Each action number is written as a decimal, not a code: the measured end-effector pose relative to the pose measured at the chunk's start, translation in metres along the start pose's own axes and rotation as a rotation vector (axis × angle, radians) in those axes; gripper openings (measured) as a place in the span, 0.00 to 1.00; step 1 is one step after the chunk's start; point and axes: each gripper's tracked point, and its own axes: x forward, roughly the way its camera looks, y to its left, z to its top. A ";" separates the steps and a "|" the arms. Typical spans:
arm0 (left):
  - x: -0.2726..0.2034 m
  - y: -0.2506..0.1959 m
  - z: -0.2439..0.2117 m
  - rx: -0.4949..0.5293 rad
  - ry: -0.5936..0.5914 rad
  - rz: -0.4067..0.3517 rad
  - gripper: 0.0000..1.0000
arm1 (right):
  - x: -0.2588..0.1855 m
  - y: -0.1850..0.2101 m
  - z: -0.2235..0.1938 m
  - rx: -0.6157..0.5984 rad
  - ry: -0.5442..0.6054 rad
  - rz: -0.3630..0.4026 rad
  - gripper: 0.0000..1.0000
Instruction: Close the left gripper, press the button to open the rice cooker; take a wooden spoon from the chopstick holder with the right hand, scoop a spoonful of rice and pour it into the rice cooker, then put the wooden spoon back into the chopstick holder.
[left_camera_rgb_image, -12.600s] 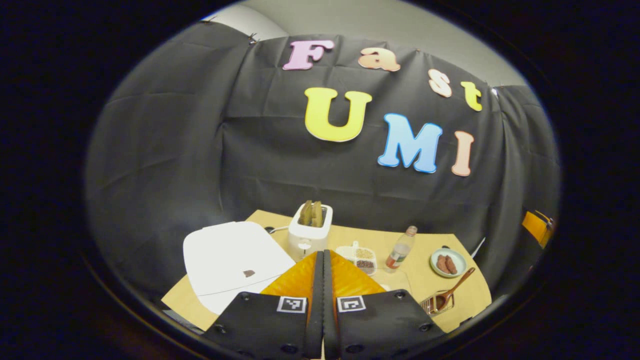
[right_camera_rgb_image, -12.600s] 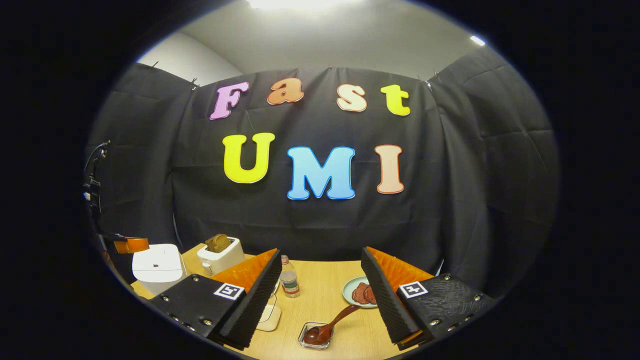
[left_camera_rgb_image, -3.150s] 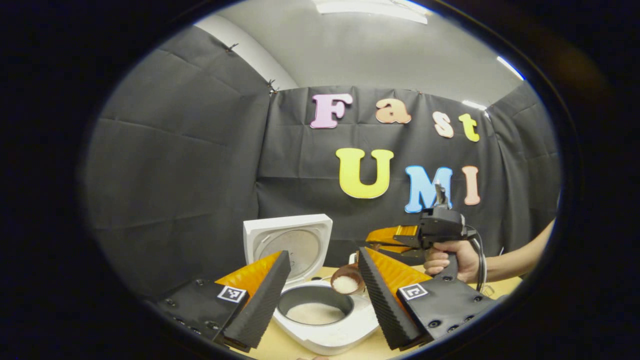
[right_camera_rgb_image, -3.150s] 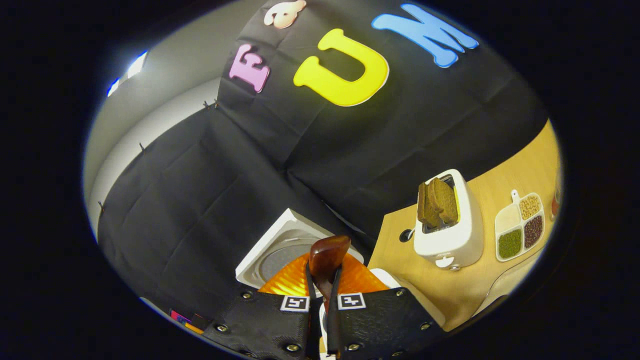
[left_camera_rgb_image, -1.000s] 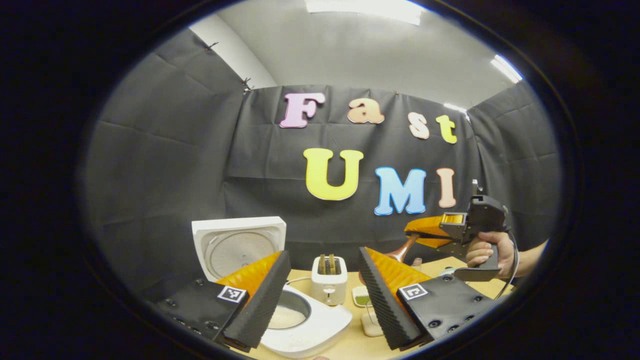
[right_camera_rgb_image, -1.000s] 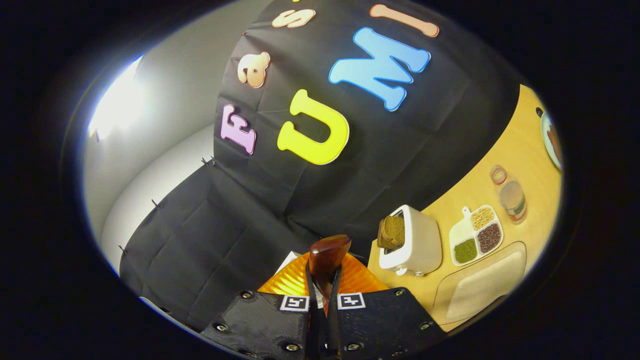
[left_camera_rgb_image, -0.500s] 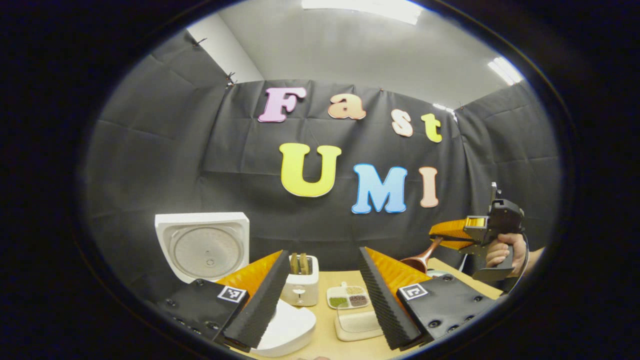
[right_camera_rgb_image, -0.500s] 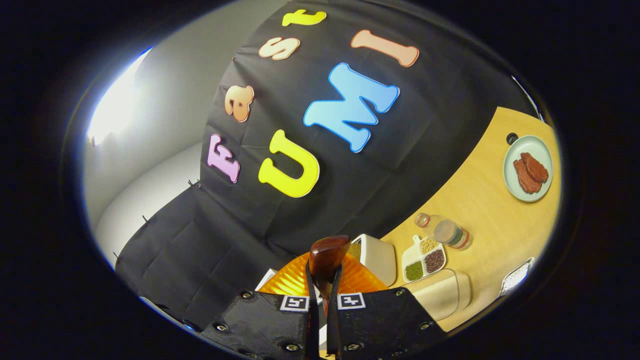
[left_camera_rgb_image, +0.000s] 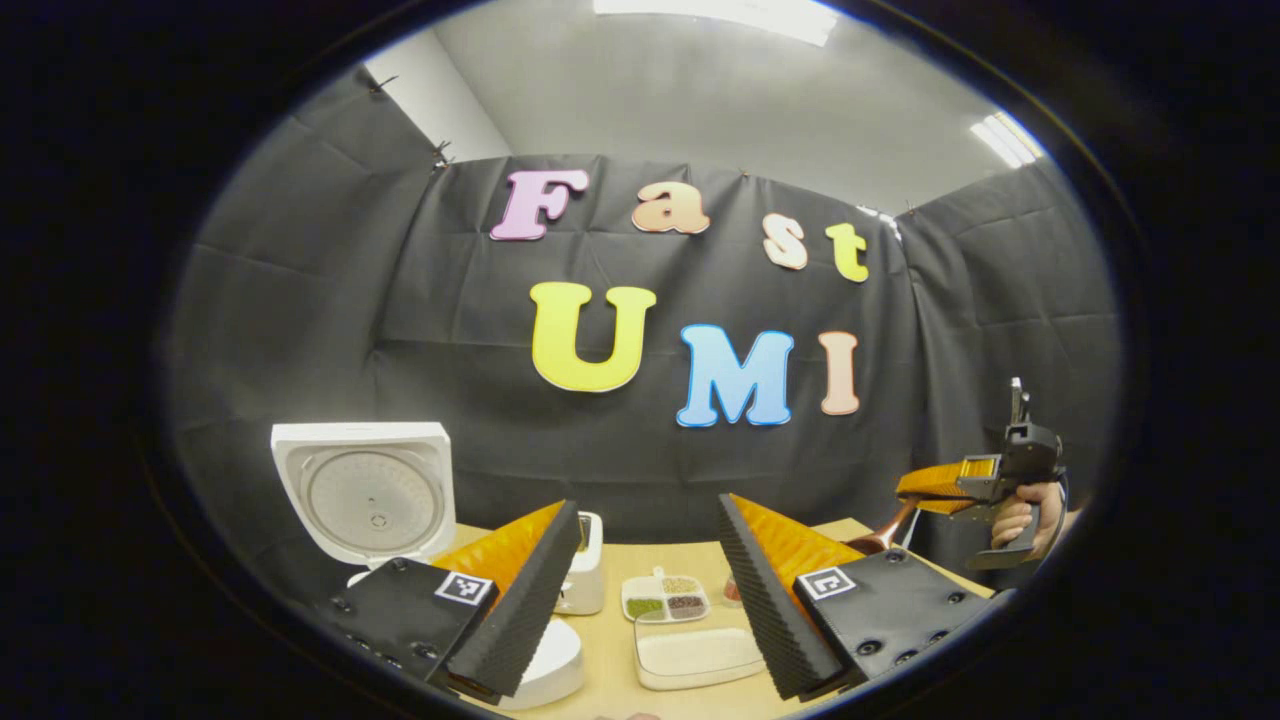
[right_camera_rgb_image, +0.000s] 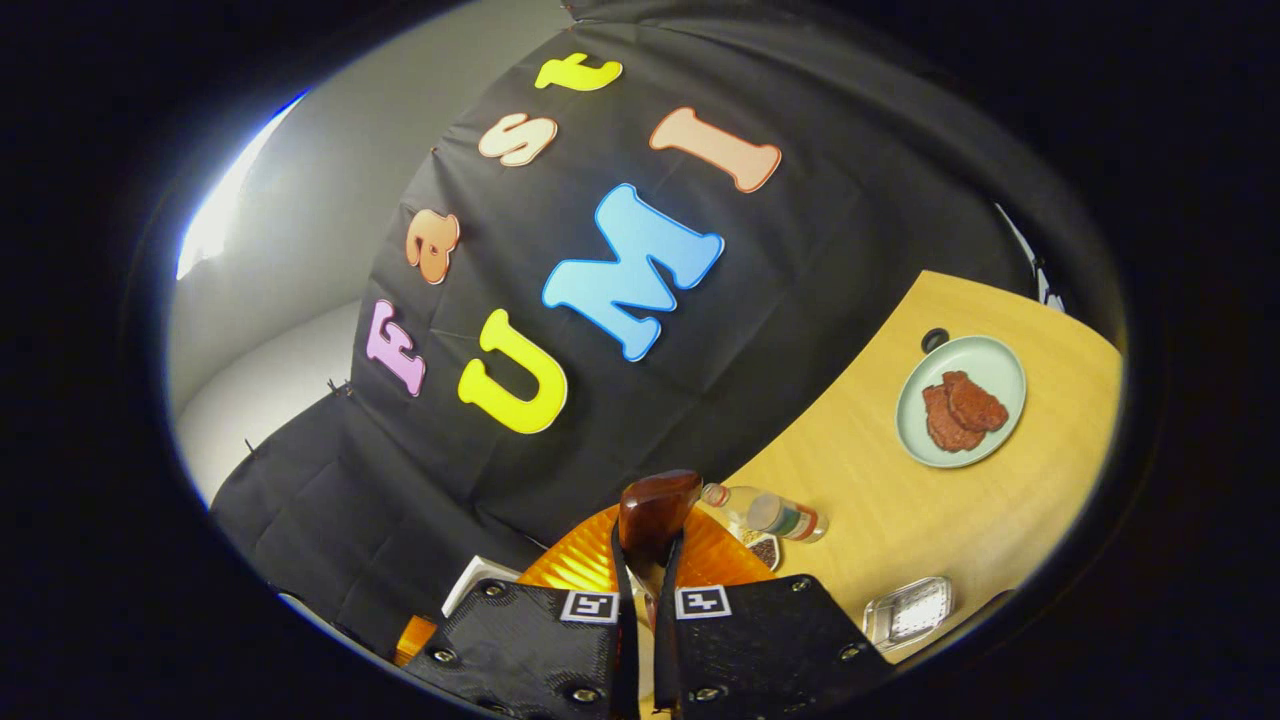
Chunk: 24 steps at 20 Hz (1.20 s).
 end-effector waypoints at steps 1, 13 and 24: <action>-0.001 -0.006 0.000 0.004 0.002 -0.005 0.92 | -0.003 -0.009 0.001 -0.029 -0.003 -0.026 0.06; -0.002 -0.017 -0.007 0.009 0.044 0.018 0.92 | -0.016 -0.092 -0.032 -0.293 0.063 -0.256 0.06; -0.022 0.007 -0.010 0.019 0.060 0.093 0.92 | 0.008 -0.150 -0.093 -0.362 0.184 -0.366 0.06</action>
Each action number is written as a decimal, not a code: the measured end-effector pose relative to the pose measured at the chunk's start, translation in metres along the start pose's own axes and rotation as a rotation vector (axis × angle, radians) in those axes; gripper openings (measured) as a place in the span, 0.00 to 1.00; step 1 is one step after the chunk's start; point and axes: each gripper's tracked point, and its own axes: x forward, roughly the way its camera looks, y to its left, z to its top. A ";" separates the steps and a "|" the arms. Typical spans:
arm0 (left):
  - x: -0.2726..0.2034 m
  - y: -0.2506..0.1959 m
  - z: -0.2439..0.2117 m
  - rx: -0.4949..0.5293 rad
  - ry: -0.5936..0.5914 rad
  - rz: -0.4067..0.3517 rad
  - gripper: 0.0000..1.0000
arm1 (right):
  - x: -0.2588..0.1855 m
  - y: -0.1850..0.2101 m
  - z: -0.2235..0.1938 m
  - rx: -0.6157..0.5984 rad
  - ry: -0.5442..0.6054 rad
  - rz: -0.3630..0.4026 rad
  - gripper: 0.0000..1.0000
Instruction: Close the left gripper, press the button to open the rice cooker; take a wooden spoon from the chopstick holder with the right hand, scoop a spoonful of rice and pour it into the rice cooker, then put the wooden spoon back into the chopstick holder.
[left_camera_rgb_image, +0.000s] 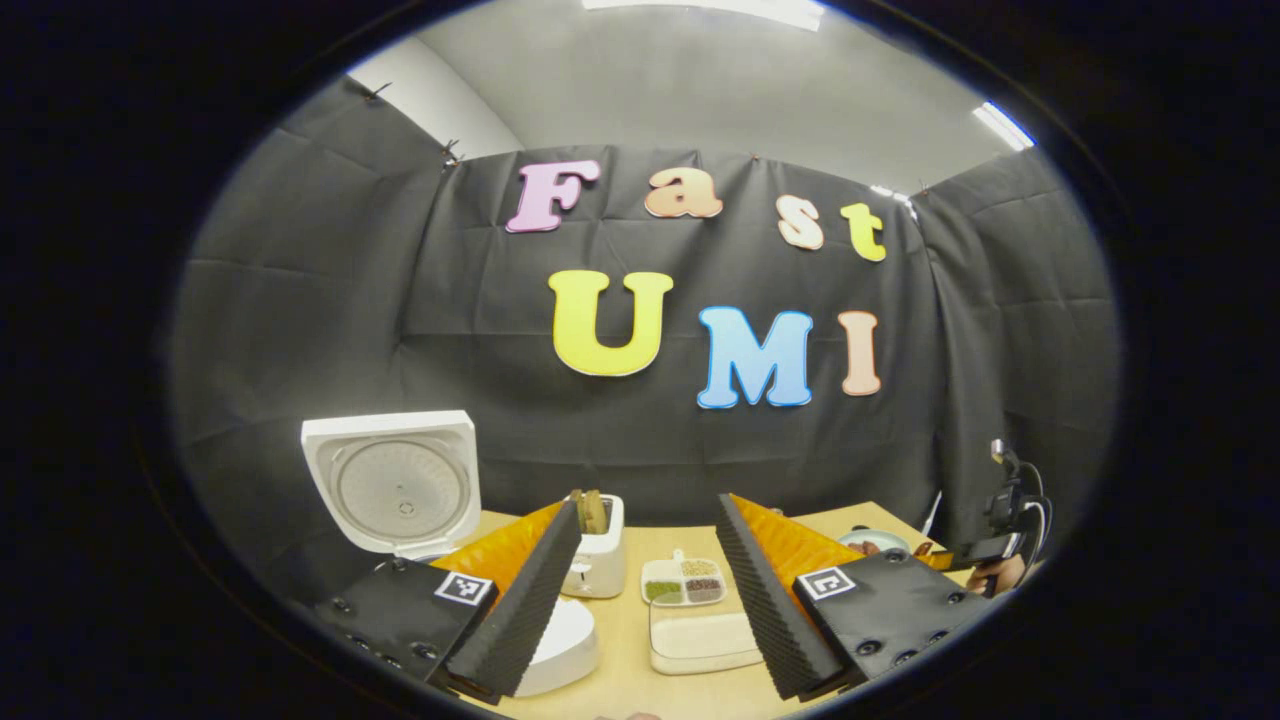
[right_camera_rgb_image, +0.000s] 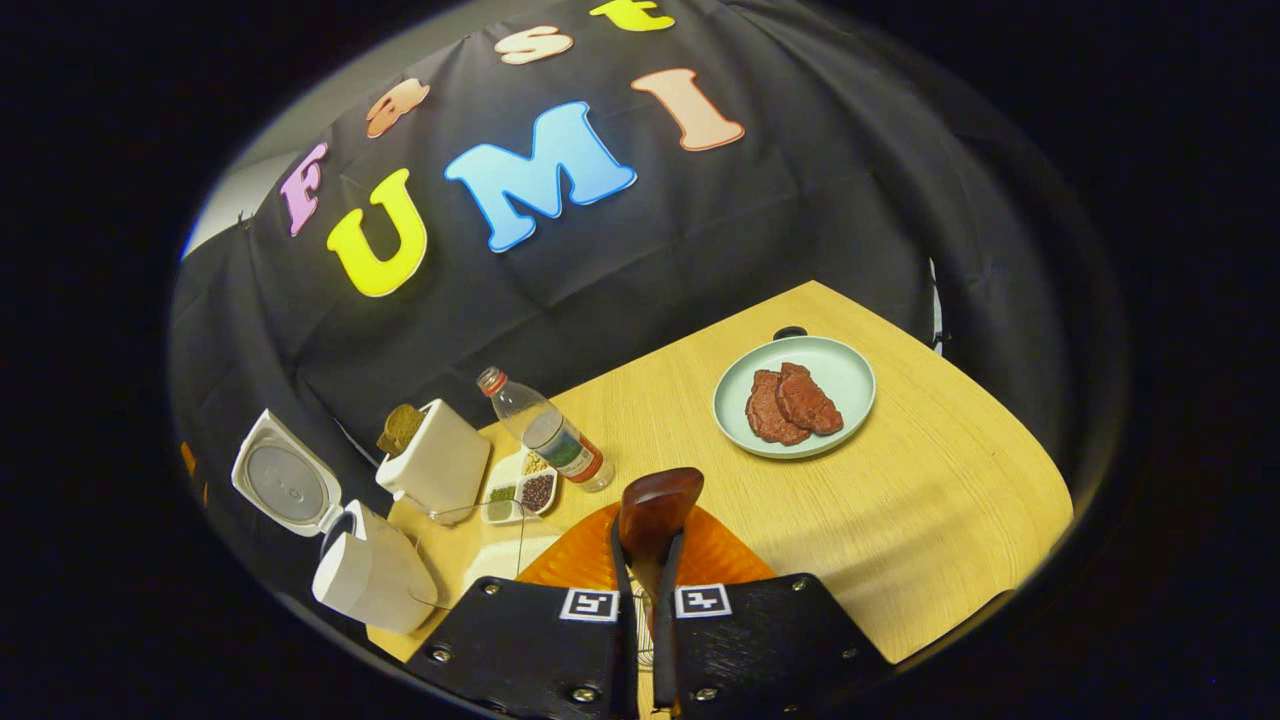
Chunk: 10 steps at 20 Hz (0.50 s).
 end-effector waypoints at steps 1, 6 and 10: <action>-0.002 0.001 -0.001 -0.002 0.002 0.005 0.92 | 0.003 0.003 -0.005 -0.011 0.012 -0.001 0.06; -0.002 -0.005 -0.002 0.001 0.004 -0.002 0.92 | 0.008 0.004 -0.012 -0.065 0.007 -0.026 0.06; 0.004 -0.015 -0.002 -0.007 -0.007 -0.031 0.92 | -0.003 -0.026 -0.008 -0.204 -0.017 -0.126 0.66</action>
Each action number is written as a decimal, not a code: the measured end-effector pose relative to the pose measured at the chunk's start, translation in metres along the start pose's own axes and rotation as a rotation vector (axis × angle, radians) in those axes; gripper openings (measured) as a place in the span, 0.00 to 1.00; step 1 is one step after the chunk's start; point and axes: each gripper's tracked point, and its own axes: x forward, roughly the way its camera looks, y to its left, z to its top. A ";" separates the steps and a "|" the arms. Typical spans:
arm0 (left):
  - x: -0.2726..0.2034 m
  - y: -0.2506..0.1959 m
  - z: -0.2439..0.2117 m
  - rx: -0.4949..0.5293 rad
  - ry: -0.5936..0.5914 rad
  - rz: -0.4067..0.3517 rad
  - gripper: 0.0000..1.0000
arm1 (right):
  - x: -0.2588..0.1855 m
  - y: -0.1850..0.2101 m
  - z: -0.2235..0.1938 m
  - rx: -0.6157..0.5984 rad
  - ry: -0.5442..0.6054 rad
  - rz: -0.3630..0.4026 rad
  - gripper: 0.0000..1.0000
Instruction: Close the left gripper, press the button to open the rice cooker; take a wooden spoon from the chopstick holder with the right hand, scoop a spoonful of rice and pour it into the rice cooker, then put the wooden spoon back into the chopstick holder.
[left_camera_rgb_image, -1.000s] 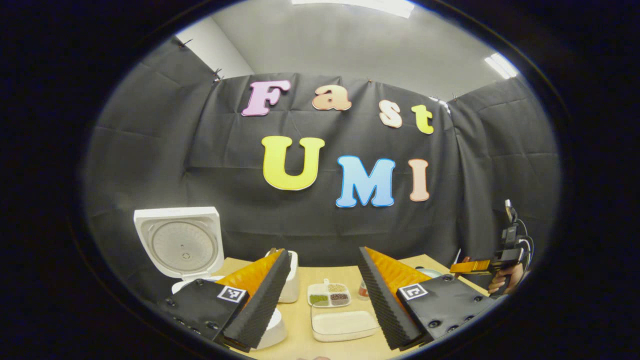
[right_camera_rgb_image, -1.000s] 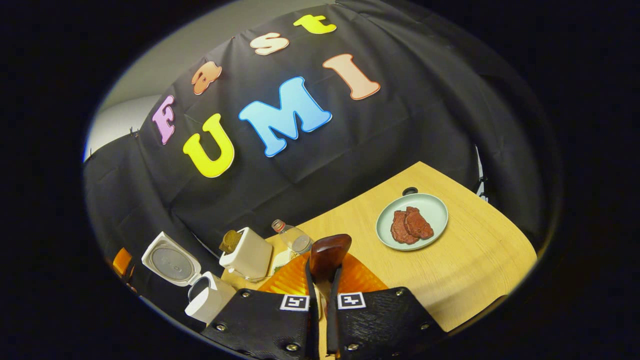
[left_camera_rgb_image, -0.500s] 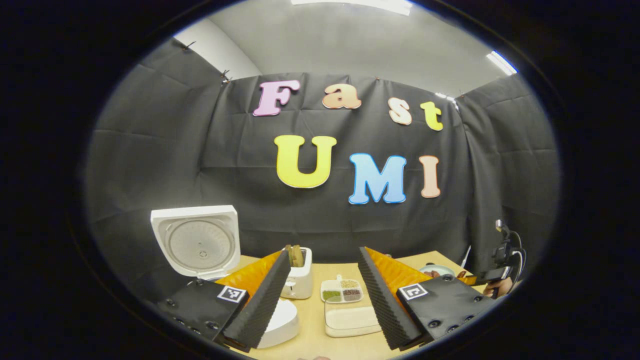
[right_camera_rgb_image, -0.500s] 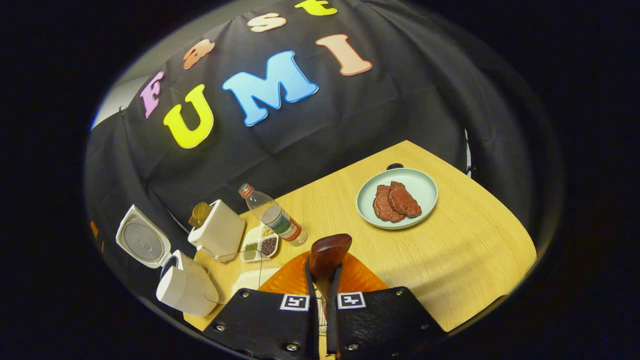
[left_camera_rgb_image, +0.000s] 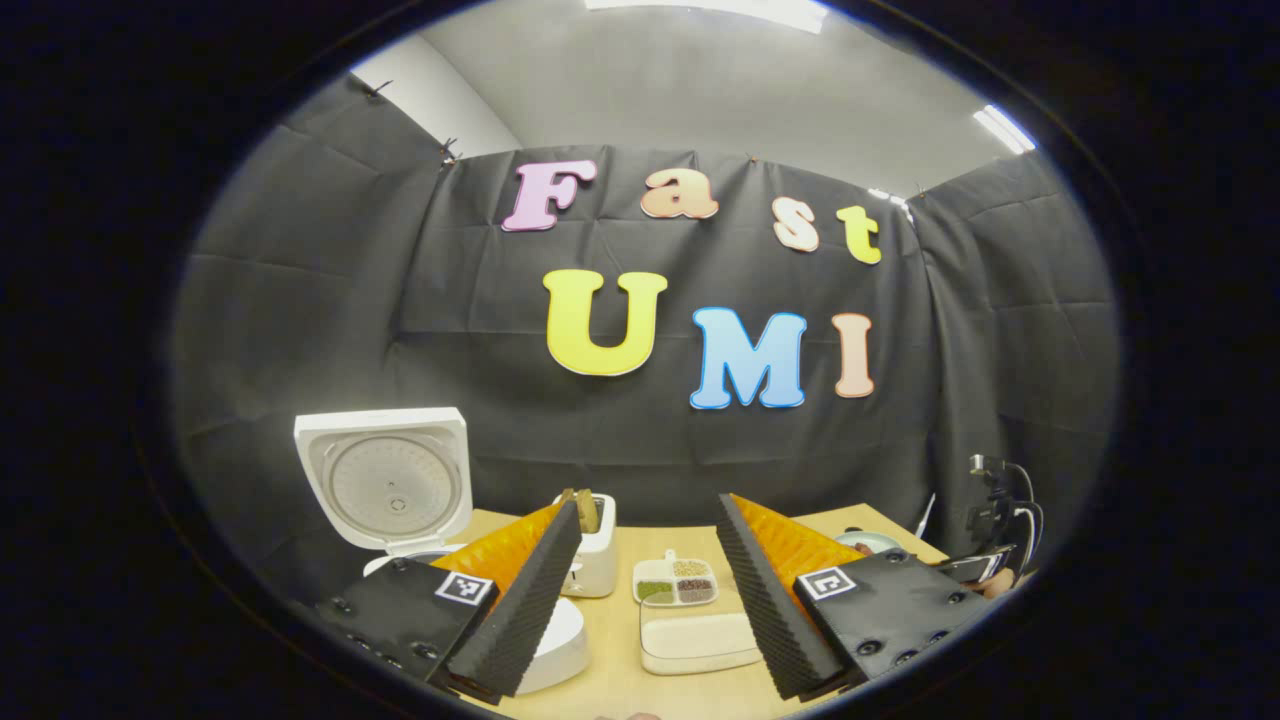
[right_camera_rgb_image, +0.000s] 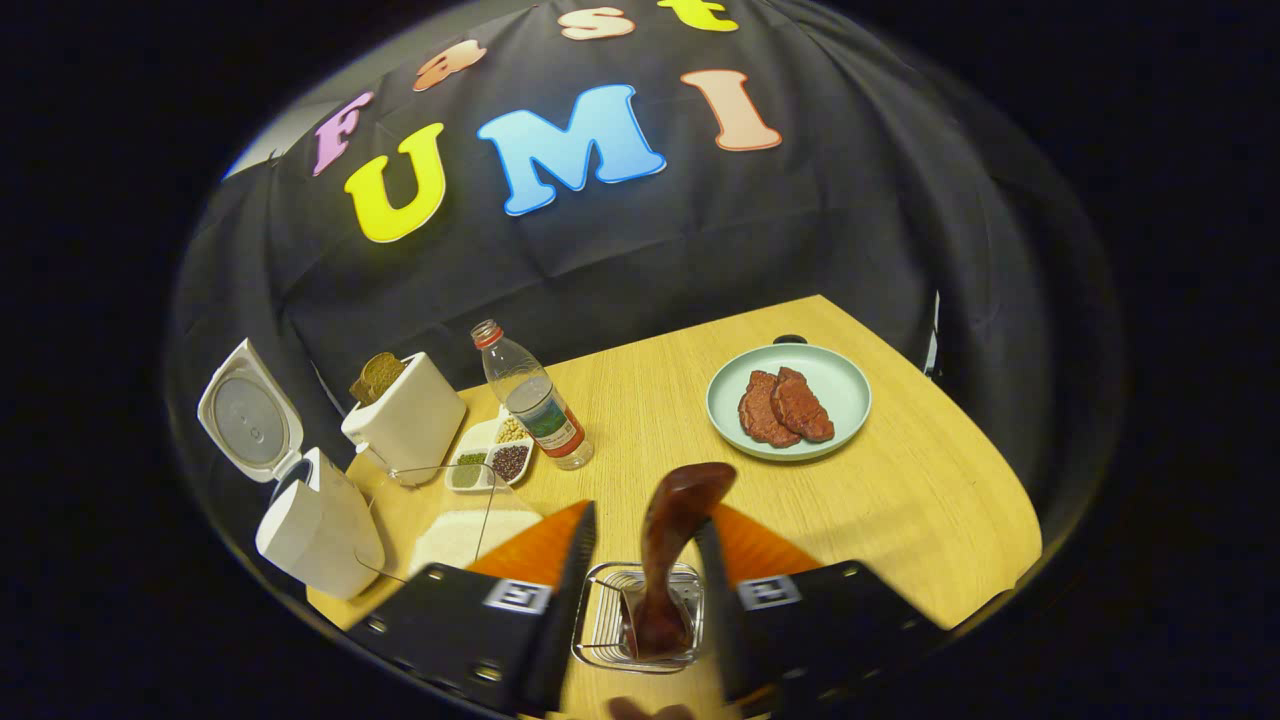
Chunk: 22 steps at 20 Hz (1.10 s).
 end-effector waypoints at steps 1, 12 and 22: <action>0.001 0.001 0.001 0.002 -0.004 0.000 0.92 | -0.011 -0.013 0.007 -0.041 -0.027 -0.052 0.97; 0.021 0.025 0.003 -0.022 0.010 0.023 0.95 | -0.170 0.059 0.155 -0.164 -0.464 0.020 0.98; 0.041 0.154 0.041 -0.050 0.008 0.217 0.95 | -0.174 0.128 0.181 -0.184 -0.505 0.142 0.98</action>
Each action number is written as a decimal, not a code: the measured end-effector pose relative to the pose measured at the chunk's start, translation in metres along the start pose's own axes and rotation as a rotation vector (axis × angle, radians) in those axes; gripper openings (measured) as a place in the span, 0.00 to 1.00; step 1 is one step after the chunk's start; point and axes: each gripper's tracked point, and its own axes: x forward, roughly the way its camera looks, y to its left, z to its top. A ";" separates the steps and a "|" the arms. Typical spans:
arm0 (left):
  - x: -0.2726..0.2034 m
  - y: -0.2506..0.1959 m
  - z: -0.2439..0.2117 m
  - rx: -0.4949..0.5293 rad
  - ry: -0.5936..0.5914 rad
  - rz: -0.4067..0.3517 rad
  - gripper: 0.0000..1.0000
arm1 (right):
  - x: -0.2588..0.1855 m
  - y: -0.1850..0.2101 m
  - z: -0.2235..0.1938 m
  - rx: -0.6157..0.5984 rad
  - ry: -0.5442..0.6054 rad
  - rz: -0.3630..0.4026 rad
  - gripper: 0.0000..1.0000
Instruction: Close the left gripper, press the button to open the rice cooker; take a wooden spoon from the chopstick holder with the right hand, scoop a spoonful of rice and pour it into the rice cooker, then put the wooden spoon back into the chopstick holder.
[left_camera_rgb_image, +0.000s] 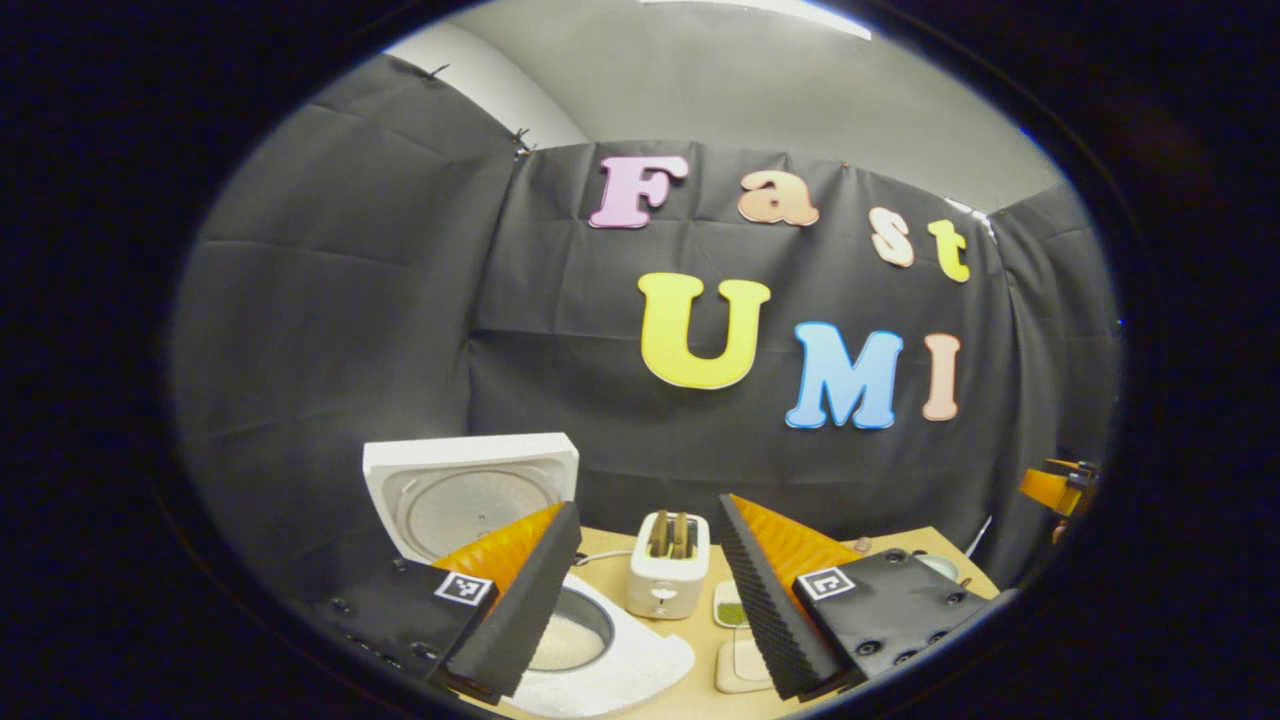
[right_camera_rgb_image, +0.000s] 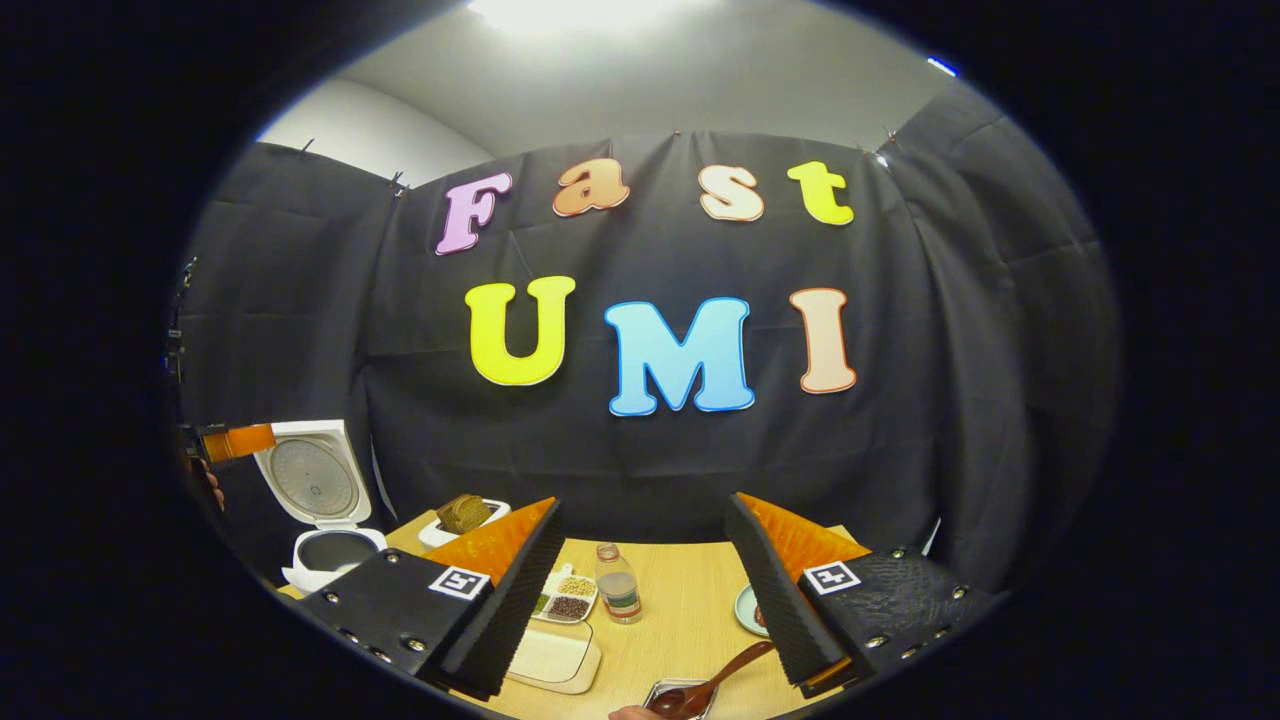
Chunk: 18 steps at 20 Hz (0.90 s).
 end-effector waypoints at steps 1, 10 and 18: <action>0.008 0.010 0.007 0.005 -0.005 0.017 0.95 | 0.002 -0.001 -0.003 -0.004 0.004 -0.005 0.98; 0.083 0.094 0.053 -0.005 -0.036 0.204 0.92 | 0.015 -0.011 -0.012 -0.003 0.037 -0.043 0.98; 0.162 0.171 0.028 0.011 0.056 0.394 0.92 | 0.020 -0.031 -0.026 -0.002 0.076 -0.104 0.98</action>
